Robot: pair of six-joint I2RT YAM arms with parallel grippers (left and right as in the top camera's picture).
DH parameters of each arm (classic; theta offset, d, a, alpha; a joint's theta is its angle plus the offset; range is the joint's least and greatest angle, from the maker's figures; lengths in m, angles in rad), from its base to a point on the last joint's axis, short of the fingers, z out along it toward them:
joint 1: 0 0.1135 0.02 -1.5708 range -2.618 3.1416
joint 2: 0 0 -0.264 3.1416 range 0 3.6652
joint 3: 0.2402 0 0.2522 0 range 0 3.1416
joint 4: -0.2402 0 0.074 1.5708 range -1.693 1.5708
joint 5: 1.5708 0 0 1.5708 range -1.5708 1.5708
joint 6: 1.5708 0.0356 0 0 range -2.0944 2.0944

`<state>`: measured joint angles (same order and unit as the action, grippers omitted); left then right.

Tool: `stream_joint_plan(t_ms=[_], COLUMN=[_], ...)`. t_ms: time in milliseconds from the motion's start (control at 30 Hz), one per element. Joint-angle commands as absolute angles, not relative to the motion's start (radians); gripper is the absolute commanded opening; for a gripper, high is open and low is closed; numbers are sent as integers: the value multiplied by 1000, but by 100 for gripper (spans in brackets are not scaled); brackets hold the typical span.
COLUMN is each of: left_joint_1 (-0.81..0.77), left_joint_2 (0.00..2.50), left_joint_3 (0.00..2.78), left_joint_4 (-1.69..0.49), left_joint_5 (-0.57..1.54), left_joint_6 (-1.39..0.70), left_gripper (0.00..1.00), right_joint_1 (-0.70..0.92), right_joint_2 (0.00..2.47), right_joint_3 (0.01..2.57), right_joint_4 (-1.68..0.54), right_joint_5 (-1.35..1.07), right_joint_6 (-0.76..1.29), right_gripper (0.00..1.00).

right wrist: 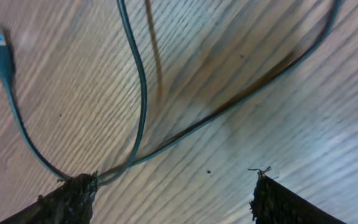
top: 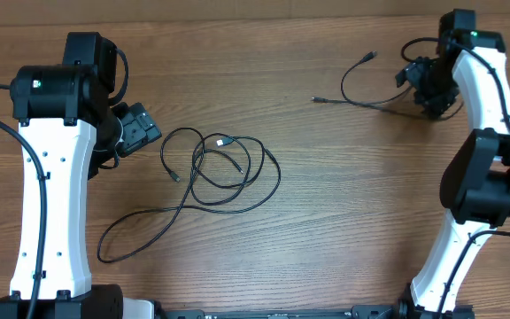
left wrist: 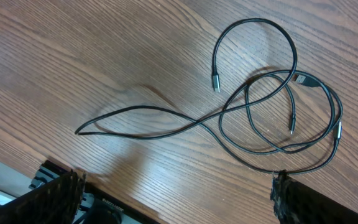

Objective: Untangle cables

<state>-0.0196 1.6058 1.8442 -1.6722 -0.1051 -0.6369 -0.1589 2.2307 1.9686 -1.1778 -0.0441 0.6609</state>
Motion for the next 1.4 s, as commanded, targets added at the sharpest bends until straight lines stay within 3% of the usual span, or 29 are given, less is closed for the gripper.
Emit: stream_joint_plan(t_ms=[0,533,833,1067,1200,1233,1367], left_joint_1=[-20,-20,-20,-20,-20,-20,-20], left_joint_2=[1608,1608,1608,1608,1608,1608,1608], left_joint_3=[1836,1836,1836,1836,1836,1836,1836], left_joint_4=[-1671,-1671,-1671,-1671,-1671,-1671,-1671], left_joint_5=[-104,-104,-104,-104,-104,-104,-104], left_joint_6=[-632,-632,-632,-632,-632,-632,-632], left_gripper=[99,99,100,99,100,100,99], right_joint_1=[-117,-88,-78,-78,-79,-84,-110], right_joint_2=[2236,2237,2245,2268,2273,2273,2273], right_joint_3=[1884,1701,1701,1701,1701,1715,1806], right_joint_4=[-1121,-872,-810,-793,-751,-722,-712], right_joint_5=[-20,-27,7,7,7,7,7], right_joint_6=[746,796,796,796,746,686,553], right_gripper=[81,79,47,45,28,19,8])
